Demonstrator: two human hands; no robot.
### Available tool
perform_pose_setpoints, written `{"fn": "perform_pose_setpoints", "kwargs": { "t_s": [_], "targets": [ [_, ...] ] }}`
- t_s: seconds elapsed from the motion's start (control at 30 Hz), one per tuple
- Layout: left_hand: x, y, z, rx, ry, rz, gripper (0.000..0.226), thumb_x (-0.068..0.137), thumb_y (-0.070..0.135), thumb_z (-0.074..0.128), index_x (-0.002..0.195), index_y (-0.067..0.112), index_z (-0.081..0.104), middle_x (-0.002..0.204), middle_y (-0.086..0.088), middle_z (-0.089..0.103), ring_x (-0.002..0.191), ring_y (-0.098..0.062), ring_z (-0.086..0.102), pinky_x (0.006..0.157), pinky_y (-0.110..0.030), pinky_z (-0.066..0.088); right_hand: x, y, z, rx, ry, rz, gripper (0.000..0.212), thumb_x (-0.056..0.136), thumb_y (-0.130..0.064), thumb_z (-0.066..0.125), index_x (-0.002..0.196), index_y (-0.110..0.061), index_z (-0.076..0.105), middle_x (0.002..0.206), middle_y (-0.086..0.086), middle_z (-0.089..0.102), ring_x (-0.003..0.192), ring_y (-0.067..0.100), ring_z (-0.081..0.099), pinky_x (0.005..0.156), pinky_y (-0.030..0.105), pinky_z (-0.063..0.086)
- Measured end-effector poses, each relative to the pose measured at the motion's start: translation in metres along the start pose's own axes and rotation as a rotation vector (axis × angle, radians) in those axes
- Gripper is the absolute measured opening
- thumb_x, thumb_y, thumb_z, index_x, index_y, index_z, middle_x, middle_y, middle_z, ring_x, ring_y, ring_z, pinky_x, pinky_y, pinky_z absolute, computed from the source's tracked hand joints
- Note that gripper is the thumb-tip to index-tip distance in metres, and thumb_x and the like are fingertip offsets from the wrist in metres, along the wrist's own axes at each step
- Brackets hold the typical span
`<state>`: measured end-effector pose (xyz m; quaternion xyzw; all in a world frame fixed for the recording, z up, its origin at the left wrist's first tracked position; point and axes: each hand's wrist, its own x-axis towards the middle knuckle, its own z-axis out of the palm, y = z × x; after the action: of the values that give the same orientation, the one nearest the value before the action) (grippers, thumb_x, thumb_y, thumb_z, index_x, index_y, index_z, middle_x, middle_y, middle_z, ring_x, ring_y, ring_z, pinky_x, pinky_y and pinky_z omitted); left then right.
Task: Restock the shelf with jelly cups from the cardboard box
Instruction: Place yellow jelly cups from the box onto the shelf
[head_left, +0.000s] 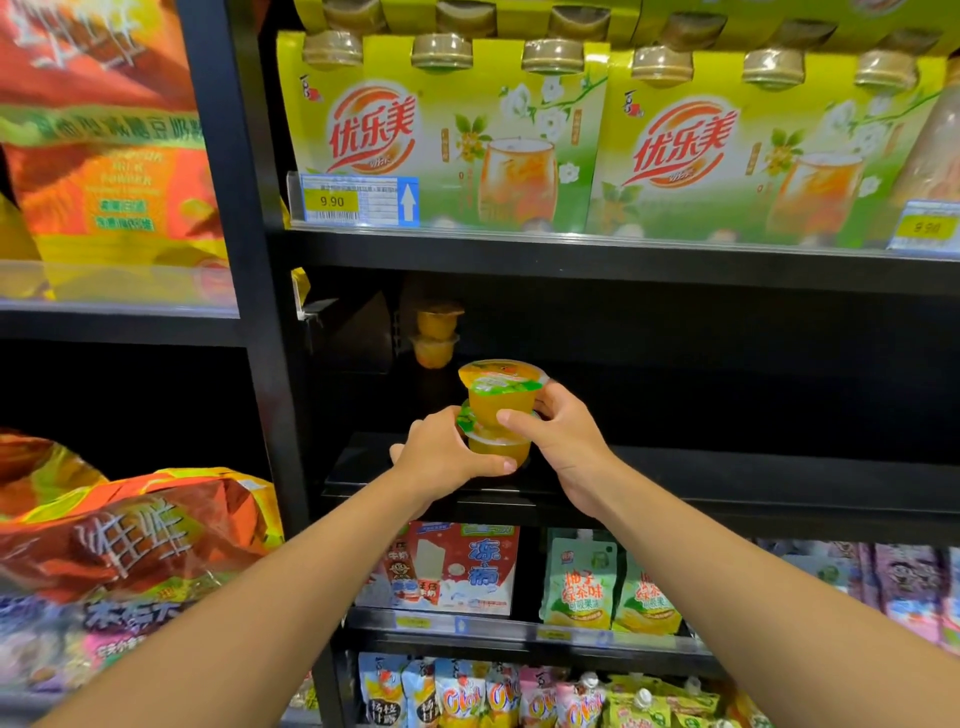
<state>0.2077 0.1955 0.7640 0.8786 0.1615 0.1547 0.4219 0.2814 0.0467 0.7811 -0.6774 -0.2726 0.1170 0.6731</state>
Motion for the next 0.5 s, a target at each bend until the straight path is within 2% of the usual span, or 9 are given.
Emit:
{"fn": "perform_pose_setpoints", "kwargs": {
  "t_s": [0.07, 0.2, 0.3, 0.37, 0.5],
  "targets": [
    [-0.002, 0.004, -0.002, 0.033, -0.004, -0.009, 0.087, 0.032, 0.093, 0.069, 0.103, 0.045, 0.063, 0.105, 0.018, 0.070, 0.113, -0.014, 0.059, 0.103, -0.053, 0.041, 0.000, 0.000, 0.000, 0.009, 0.005, 0.005, 0.055, 0.081, -0.025, 0.082, 0.130, -0.028, 0.058, 0.122, -0.005, 0.069, 0.114, 0.011, 0.065, 0.099, 0.043, 0.054],
    [-0.008, 0.010, -0.003, 0.174, 0.032, -0.033, 0.059, 0.062, 0.073, 0.076, 0.108, 0.041, 0.057, 0.117, 0.010, 0.064, 0.123, -0.020, 0.048, 0.105, -0.051, 0.032, -0.002, -0.006, 0.001, -0.037, 0.009, 0.008, 0.055, 0.082, -0.024, 0.081, 0.131, -0.026, 0.057, 0.122, -0.006, 0.068, 0.113, 0.010, 0.065, 0.099, 0.042, 0.054],
    [-0.011, 0.008, -0.009, 0.247, 0.044, -0.065, 0.073, 0.068, 0.065, 0.079, 0.128, 0.035, 0.051, 0.132, 0.002, 0.057, 0.132, -0.026, 0.040, 0.106, -0.049, 0.030, -0.010, -0.010, -0.002, -0.130, -0.017, -0.022, 0.057, 0.084, -0.024, 0.079, 0.135, -0.026, 0.054, 0.127, -0.008, 0.064, 0.115, 0.005, 0.059, 0.093, 0.027, 0.052],
    [-0.014, 0.001, -0.015, 0.240, 0.065, -0.068, 0.083, 0.069, 0.062, 0.080, 0.139, 0.031, 0.047, 0.135, 0.004, 0.056, 0.134, -0.026, 0.040, 0.107, -0.050, 0.031, -0.015, -0.011, -0.006, -0.197, -0.007, -0.042, 0.060, 0.085, -0.025, 0.078, 0.138, -0.026, 0.051, 0.132, -0.010, 0.059, 0.119, 0.003, 0.054, 0.089, 0.019, 0.045],
    [-0.022, -0.012, -0.026, 0.125, 0.071, 0.007, 0.084, 0.071, 0.053, 0.083, 0.142, 0.029, 0.045, 0.131, 0.013, 0.060, 0.132, -0.020, 0.046, 0.110, -0.055, 0.036, -0.024, -0.012, -0.011, -0.281, 0.054, -0.054, 0.073, 0.085, -0.027, 0.078, 0.147, -0.024, 0.041, 0.143, -0.009, 0.051, 0.133, 0.010, 0.045, 0.107, 0.033, 0.041]
  ]
}}
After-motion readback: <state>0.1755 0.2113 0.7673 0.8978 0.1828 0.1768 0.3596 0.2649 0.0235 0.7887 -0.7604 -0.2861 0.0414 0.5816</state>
